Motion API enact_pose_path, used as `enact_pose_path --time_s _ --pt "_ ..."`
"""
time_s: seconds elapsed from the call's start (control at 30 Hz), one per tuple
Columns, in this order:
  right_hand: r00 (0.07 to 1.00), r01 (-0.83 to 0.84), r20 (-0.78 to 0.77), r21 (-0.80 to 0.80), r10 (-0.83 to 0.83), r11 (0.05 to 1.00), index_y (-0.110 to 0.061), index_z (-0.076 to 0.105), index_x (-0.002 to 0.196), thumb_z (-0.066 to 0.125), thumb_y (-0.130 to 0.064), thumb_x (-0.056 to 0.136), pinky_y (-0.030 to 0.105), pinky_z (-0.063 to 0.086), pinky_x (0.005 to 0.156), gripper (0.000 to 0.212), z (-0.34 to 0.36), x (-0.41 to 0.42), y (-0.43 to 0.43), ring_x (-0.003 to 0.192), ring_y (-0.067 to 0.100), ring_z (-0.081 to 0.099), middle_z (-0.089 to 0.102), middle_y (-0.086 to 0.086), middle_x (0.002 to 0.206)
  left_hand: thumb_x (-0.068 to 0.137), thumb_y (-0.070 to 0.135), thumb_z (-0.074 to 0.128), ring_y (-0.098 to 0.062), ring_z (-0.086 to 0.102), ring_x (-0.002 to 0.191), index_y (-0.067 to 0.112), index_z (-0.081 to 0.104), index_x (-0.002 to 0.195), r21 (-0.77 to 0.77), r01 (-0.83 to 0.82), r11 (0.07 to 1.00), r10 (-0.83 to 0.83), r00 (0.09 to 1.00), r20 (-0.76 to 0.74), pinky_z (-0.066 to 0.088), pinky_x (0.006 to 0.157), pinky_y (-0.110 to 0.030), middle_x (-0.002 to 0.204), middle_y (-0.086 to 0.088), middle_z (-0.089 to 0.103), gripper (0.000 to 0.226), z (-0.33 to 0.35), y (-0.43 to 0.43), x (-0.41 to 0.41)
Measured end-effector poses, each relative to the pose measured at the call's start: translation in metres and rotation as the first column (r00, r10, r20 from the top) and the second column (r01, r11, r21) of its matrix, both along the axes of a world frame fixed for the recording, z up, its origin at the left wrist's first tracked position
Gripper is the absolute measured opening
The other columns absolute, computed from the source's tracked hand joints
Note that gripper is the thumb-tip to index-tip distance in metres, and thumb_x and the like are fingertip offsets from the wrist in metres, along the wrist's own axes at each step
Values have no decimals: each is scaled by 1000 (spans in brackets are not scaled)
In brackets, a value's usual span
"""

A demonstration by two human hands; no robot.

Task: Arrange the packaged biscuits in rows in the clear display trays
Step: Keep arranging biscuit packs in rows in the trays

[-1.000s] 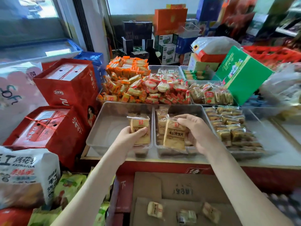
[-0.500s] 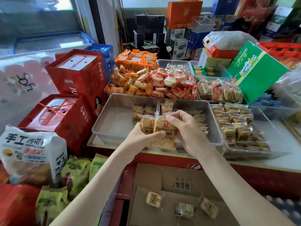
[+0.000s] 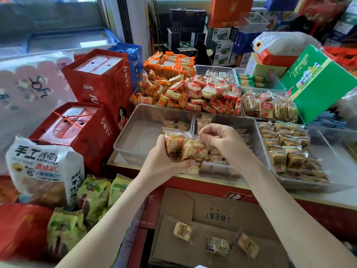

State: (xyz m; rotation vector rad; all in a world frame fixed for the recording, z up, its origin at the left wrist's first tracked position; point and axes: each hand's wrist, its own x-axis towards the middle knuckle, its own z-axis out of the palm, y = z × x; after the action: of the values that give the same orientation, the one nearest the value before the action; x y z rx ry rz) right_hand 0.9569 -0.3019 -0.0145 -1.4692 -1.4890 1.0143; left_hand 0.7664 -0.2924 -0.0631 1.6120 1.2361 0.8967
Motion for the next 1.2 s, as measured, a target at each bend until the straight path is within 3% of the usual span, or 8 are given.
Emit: enact_pose_path --time_s 0.1,0.23,0.33,0.57,0.7,0.83,1.03,1.2 --pt "971 -127 209 57 112 990 -22 69 94 66 -20 91 14 51 69 5 5 -2 3 73 3 61 67 -9 88 67 27 88 0 66 81 21 51 110 -20 -2 1000 2 1000 2 52 65 -20 96 9 68 57 -1 3 -1" --pt "985 -68 169 146 42 987 -17 70 85 64 -11 92 10 47 60 11 5 -11 8 65 -5 62 66 -9 79 67 26 88 3 64 78 21 50 107 -29 17 999 -17 1000 1 50 62 -16 94 10 67 55 -1 5 3" --pt "983 -4 181 158 -25 987 -19 68 81 61 -12 94 17 47 55 17 0 -12 12 58 9 58 65 -4 72 68 26 88 3 65 81 23 50 107 -32 37 999 -37 999 2 51 65 -18 96 11 67 55 -3 7 4" --pt "975 57 -208 -108 -78 993 -12 69 82 61 -10 93 21 50 58 14 -12 -6 19 65 5 60 66 -3 72 71 24 87 -5 67 89 23 52 109 -103 60 993 -56 998 43 54 71 -22 101 8 69 52 -14 14 6" --pt "965 135 -214 -78 -149 988 -18 65 102 66 -25 90 23 49 76 14 -20 7 15 86 11 60 66 5 99 78 24 80 -16 70 97 18 60 110 -292 -60 954 149 944 295 56 82 -28 104 -1 73 39 -13 20 13" --pt "953 51 -281 -225 -115 973 -8 62 99 65 -36 81 23 48 66 33 -32 -5 -3 73 13 59 67 2 81 86 27 71 -14 73 88 18 69 101 -418 -73 906 295 816 496 55 75 -23 94 0 77 18 4 24 24" --pt "818 106 -547 -161 -178 981 -5 67 94 58 -11 94 29 47 66 10 -39 -17 -7 69 17 60 68 4 73 86 30 71 -20 72 97 18 70 103 -413 -59 909 292 796 529 55 87 -32 99 -4 76 20 14 20 41" --pt "807 104 -574 -87 -135 991 -4 62 95 56 -5 95 37 48 78 7 -47 -11 -10 74 19 60 67 5 78 87 32 71 -20 70 93 20 71 95 -458 -75 886 338 781 525 51 90 -36 90 0 77 14 14 21 48"
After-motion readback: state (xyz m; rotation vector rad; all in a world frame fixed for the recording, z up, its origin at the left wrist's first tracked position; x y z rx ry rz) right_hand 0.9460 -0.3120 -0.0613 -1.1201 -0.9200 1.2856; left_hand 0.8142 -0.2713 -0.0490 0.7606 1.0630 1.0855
